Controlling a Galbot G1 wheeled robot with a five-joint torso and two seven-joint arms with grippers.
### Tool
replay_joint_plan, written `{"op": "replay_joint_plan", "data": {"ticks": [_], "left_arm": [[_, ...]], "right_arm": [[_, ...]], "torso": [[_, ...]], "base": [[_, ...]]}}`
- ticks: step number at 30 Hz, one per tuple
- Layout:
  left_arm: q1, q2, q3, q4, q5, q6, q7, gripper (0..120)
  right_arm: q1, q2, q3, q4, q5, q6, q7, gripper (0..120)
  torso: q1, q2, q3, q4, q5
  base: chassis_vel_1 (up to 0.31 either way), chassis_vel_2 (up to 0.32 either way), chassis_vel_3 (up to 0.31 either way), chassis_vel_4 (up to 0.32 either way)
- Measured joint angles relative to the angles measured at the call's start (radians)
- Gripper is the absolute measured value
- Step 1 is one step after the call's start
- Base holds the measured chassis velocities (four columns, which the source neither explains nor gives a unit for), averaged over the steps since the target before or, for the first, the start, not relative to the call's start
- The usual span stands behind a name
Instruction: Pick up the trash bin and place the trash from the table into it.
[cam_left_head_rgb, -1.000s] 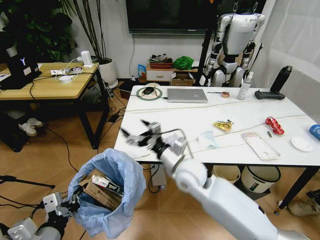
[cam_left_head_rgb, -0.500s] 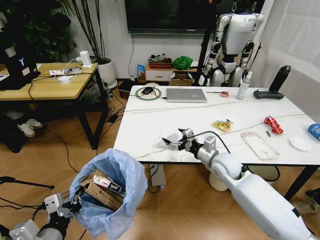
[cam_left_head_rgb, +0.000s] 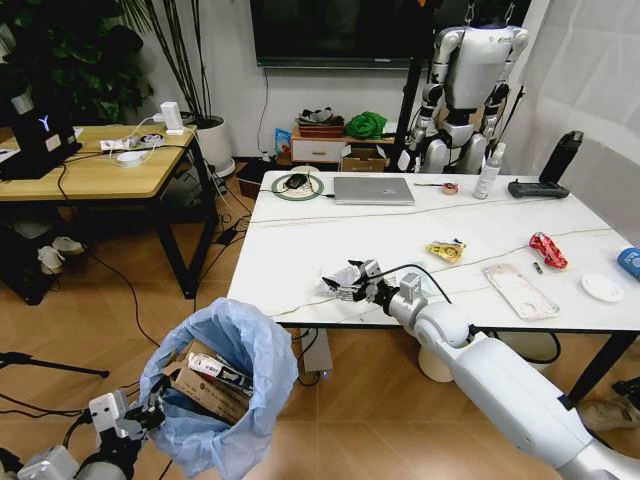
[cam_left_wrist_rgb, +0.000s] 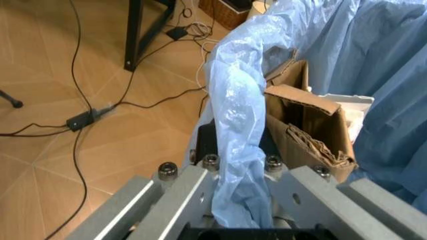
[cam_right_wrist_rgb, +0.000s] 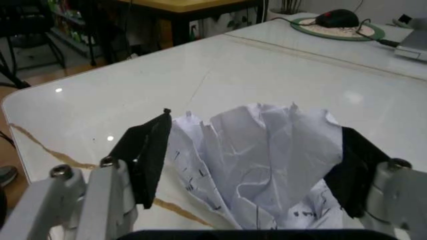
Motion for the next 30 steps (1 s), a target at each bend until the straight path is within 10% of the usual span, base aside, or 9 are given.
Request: {"op": "replay_joint_plan", "data": {"ticks": [19,30], "left_arm": [[-0.005,0.007,0.001,0.003,-0.002,-0.001,0.001,0],[-0.011,0.007,0.007,0.012,-0.005,-0.001,0.001,0]], "right_arm": [[-0.052,-0.017,-0.009,0.018,-0.03,0.023,-0.008,0],[-0.03,-0.019,0.021,0.174,0.085,0.047,0.003,0]], "torso": [[0.0,0.0,0.0,-0.0001,0.0],[0.0,0.0,0.0,0.0001,0.0]], "base": [[0.0,0.0,0.0,0.0],[0.0,0.0,0.0,0.0]]}}
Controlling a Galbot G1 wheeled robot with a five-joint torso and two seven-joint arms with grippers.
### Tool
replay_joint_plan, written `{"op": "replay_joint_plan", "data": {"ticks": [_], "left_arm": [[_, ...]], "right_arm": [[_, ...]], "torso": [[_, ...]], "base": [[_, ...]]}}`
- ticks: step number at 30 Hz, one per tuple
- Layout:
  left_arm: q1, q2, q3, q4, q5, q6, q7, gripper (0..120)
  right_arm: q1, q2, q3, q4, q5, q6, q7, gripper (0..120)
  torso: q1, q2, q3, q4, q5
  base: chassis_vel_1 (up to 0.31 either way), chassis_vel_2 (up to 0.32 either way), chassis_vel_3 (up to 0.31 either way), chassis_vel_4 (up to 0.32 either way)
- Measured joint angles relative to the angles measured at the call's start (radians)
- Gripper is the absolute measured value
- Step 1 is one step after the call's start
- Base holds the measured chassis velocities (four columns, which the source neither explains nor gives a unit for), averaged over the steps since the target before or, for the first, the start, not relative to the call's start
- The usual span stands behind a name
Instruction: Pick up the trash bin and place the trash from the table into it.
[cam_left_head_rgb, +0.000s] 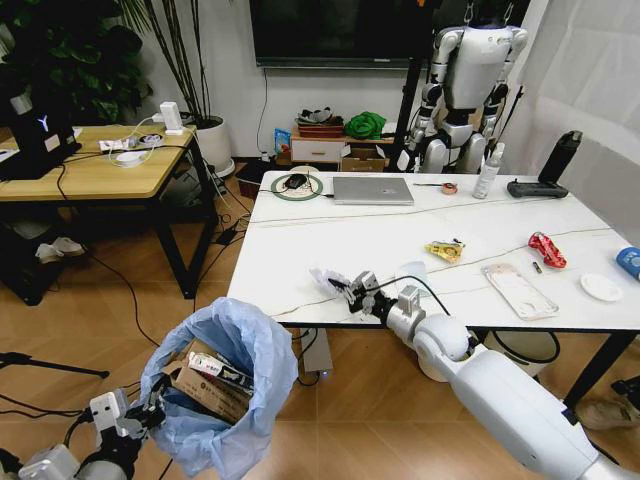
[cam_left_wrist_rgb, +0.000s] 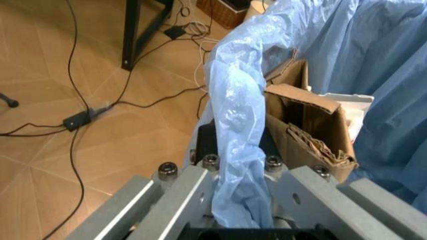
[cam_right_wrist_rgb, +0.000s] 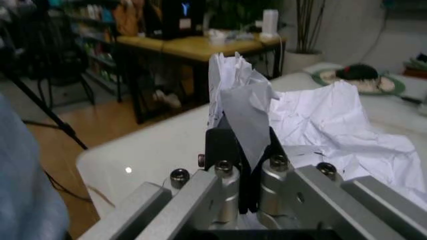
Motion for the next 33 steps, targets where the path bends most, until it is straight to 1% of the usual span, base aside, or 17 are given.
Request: {"op": "replay_joint_plan", "data": {"ticks": [2,5,6,7,9,10,13,14,15,16,19,23,27,30,31,32,33], "left_arm": [[0.0,0.001,0.0,0.003,-0.001,0.0,0.0,0],[0.001,0.004,0.0,0.004,-0.001,0.0,0.0,0],[0.002,0.005,-0.001,0.004,-0.002,0.0,0.0,0],[0.003,0.005,-0.001,0.004,-0.002,0.0,0.0,0],[0.002,0.004,-0.001,0.002,-0.003,0.001,-0.001,0],[0.002,0.004,-0.001,0.002,-0.003,0.001,-0.001,0],[0.001,0.002,-0.001,-0.002,-0.003,0.002,-0.002,0],[0.001,0.002,-0.001,-0.003,-0.004,0.002,-0.002,0],[0.0,0.0,-0.002,-0.003,-0.006,0.003,-0.003,0],[0.0,0.0,-0.002,-0.003,-0.006,0.003,-0.003,0],[-0.004,-0.001,-0.005,-0.003,-0.013,0.005,-0.007,0],[-0.006,-0.001,-0.005,-0.004,-0.015,0.006,-0.008,0],[-0.01,-0.007,0.003,-0.004,-0.018,0.008,-0.011,0],[-0.01,-0.008,0.006,-0.004,-0.024,0.011,-0.014,0],[-0.011,-0.008,0.009,-0.004,-0.031,0.014,-0.02,0],[-0.012,-0.008,0.01,-0.004,-0.033,0.015,-0.022,0],[-0.012,-0.008,0.01,-0.004,-0.033,0.015,-0.022,0]], "right_arm": [[0.003,-0.013,-0.027,0.077,0.079,0.033,-0.005,0],[0.006,-0.022,-0.055,0.12,0.124,0.056,-0.011,0],[0.019,-0.029,-0.112,0.167,0.164,0.093,-0.018,0],[0.026,-0.029,-0.137,0.18,0.171,0.107,-0.019,0],[0.05,-0.026,-0.234,0.214,0.196,0.154,-0.019,0],[0.05,-0.026,-0.234,0.214,0.196,0.154,-0.019,0],[0.067,-0.022,-0.323,0.233,0.202,0.186,-0.019,0],[0.07,-0.021,-0.356,0.237,0.199,0.194,-0.021,0],[0.074,-0.02,-0.424,0.241,0.182,0.209,-0.023,0],[0.074,-0.02,-0.424,0.241,0.182,0.209,-0.023,0],[0.066,-0.018,-0.546,0.243,0.105,0.235,-0.029,0],[0.066,-0.015,-0.565,0.237,0.066,0.235,-0.028,0],[0.066,-0.021,-0.552,0.234,0.037,0.223,-0.019,16],[0.066,-0.027,-0.545,0.234,0.032,0.22,-0.018,22],[0.062,-0.035,-0.529,0.236,0.029,0.219,-0.016,30],[0.06,-0.041,-0.516,0.239,0.028,0.218,-0.016,33],[0.06,-0.041,-0.516,0.239,0.028,0.218,-0.016,33]], "torso": [[0.0,0.0,0.0,-0.0001,-0.0003],[0.0,0.0,0.0,-0.0002,-0.0002],[0.0,0.0,0.0,-0.0003,-0.0003],[0.0,0.0,0.0,-0.0002,-0.0003],[0.0,0.0,0.0,0.0,-0.0003],[0.0,0.0,0.0,0.0,-0.0003],[0.0,0.0,0.0,0.0001,-0.0002],[0.0,0.0,0.0,0.0002,-0.0003],[0.0,0.0,0.0,0.0001,-0.0003],[0.0,0.0,0.0,0.0001,-0.0003],[0.0,0.0,0.0,-0.0001,-0.0001],[0.0,0.0,0.0,-0.0002,-0.0001],[0.0,0.0,0.0,-0.0001,0.0],[0.0,0.0,0.0,-0.0001,-0.0001],[0.0,0.0,0.0,-0.0001,-0.0001],[0.0,0.0,0.0,-0.0001,0.0001],[0.0,0.0,0.0,-0.0001,0.0001]], "base": [[0.0,0.0,0.0,0.0],[0.0,0.0,0.0,0.0],[0.0,0.0,0.0,0.0],[0.0,0.0,0.0,0.0],[0.0,0.0,0.0,0.0],[0.0,0.0,0.0,0.0],[0.0,0.0,0.0,0.0],[0.0,0.0,0.0,0.0],[0.0,0.0,0.0,0.0],[0.0,0.0,0.0,0.0],[0.0,0.0,0.0,0.0],[0.0,0.0,0.0,0.0],[0.0,0.0,0.0,0.0],[0.0,0.0,0.0,0.0],[0.0,0.0,0.0,0.0],[0.0,0.0,0.0,0.0],[0.0,0.0,0.0,0.0]]}}
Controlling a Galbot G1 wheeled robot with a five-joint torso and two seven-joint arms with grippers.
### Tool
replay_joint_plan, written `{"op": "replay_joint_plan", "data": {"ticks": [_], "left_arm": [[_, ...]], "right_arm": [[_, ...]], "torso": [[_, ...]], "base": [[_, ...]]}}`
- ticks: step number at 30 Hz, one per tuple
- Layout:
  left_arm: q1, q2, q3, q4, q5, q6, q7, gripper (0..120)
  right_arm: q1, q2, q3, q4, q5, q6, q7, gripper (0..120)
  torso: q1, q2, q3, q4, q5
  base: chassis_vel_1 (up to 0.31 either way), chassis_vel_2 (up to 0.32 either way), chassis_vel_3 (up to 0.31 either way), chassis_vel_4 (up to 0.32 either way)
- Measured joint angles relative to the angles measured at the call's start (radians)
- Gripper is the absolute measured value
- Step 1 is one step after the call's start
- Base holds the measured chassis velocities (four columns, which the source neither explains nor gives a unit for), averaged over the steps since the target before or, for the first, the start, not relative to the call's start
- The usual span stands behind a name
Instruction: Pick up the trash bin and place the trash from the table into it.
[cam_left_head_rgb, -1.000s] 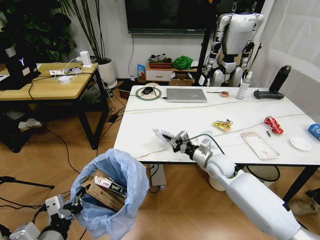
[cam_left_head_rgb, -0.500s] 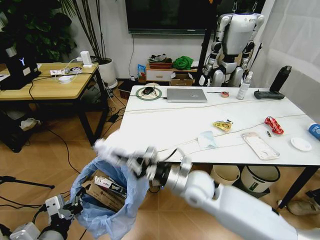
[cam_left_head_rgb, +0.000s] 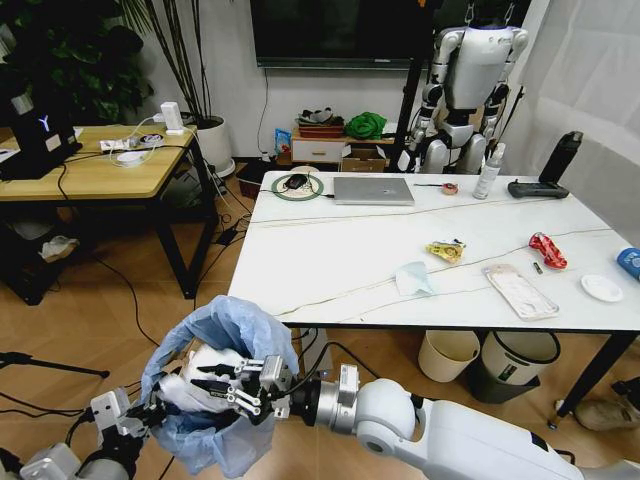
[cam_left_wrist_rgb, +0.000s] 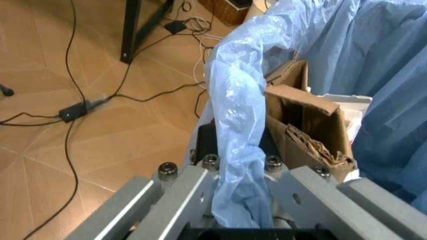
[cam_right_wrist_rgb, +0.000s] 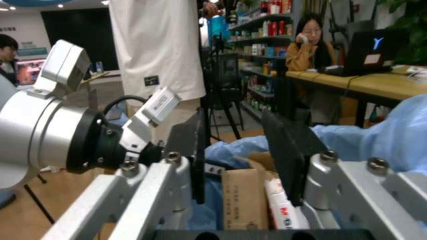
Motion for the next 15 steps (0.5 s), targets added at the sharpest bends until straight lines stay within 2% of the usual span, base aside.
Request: {"op": "replay_joint_plan", "data": {"ticks": [4,7,13,14,15], "left_arm": [[-0.002,0.0,0.005,0.003,-0.004,0.001,-0.004,0],[-0.002,-0.001,0.005,0.006,-0.004,0.001,-0.004,0],[-0.007,-0.008,0.006,0.009,-0.003,0.001,-0.001,0],[-0.007,-0.008,0.006,0.009,-0.003,0.001,-0.001,0],[-0.008,-0.007,0.006,0.009,-0.003,0.0,0.0,0]], "right_arm": [[-0.016,-0.017,0.109,0.021,0.003,-0.005,0.015,53],[-0.027,-0.017,0.18,0.028,0.009,-0.024,0.028,58],[-0.14,0.004,0.56,0.027,-0.016,-0.225,0.18,86],[-0.14,0.004,0.56,0.027,-0.016,-0.225,0.18,86],[-0.16,0.004,0.612,0.02,-0.042,-0.248,0.198,90]], "torso": [[0.0,0.0,0.0,0.0,0.0],[0.0,0.0,0.0,0.0001,0.0],[0.0,0.0,0.0,0.0001,0.0001],[0.0,0.0,0.0,0.0001,0.0001],[0.0,0.0,0.0,-0.0001,-0.0001]], "base": [[0.0,0.0,0.0,0.0],[0.0,0.0,0.0,0.0],[0.0,0.0,0.0,0.0],[0.0,0.0,0.0,0.0],[0.0,0.0,0.0,0.0]]}}
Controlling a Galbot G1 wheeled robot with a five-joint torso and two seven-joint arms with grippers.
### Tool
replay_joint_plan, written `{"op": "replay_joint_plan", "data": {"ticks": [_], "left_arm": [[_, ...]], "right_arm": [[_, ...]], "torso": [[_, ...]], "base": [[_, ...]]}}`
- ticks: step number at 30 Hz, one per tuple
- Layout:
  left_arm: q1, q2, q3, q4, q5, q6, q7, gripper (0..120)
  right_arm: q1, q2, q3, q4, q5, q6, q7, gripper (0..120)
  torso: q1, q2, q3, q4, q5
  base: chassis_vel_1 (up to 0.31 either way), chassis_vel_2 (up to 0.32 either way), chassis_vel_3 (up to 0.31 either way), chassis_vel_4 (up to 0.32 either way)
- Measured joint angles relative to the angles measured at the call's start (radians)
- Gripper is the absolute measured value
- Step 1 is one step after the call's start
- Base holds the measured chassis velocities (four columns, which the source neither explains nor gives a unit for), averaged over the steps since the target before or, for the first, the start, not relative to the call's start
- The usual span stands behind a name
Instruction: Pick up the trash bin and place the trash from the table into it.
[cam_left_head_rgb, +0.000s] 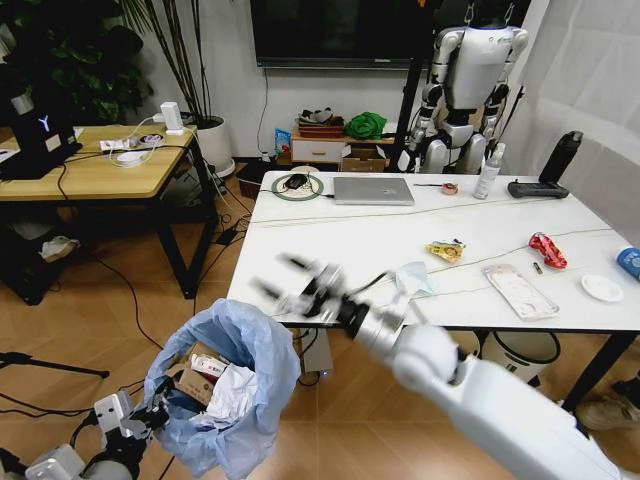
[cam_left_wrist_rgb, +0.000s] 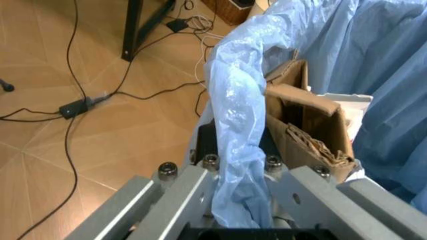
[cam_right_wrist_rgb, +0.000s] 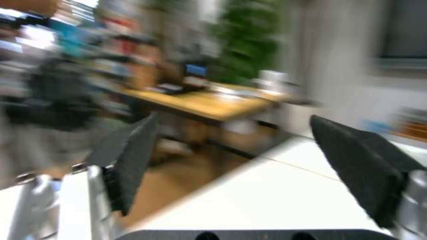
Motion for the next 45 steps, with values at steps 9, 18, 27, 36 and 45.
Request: {"op": "replay_joint_plan", "data": {"ticks": [9,18,27,36,45], "left_arm": [[0.001,0.003,0.001,0.001,0.004,-0.008,0.01,0],[-0.005,0.005,-0.006,0.001,0.004,-0.01,0.012,0],[-0.003,0.0,-0.005,-0.003,0.005,-0.012,0.015,0],[0.0,-0.001,-0.003,-0.002,0.01,-0.014,0.019,0],[-0.001,0.005,-0.001,0.001,0.01,-0.015,0.02,0]], "right_arm": [[-0.137,-0.025,0.323,-0.104,-0.15,-0.099,0.033,100],[-0.191,-0.02,0.334,-0.257,-0.164,-0.106,-0.002,100],[-0.173,-0.008,0.318,-0.369,-0.172,-0.074,-0.02,86],[-0.183,0.0,0.323,-0.376,-0.172,-0.066,-0.024,50],[-0.178,0.005,0.318,-0.374,-0.174,-0.066,-0.021,16]], "torso": [[0.0,0.0,0.0,-0.0001,0.0002],[0.0,0.0,0.0,0.0003,0.0004],[0.0,0.0,0.0,0.0003,0.0002],[0.0,0.0,0.0,0.0002,0.0],[0.0,0.0,0.0,0.0002,0.0]], "base": [[0.0,0.0,0.0,0.0],[0.0,0.0,0.0,0.0],[0.0,0.0,0.0,0.0],[0.0,0.0,0.0,0.0],[0.0,0.0,0.0,0.0]]}}
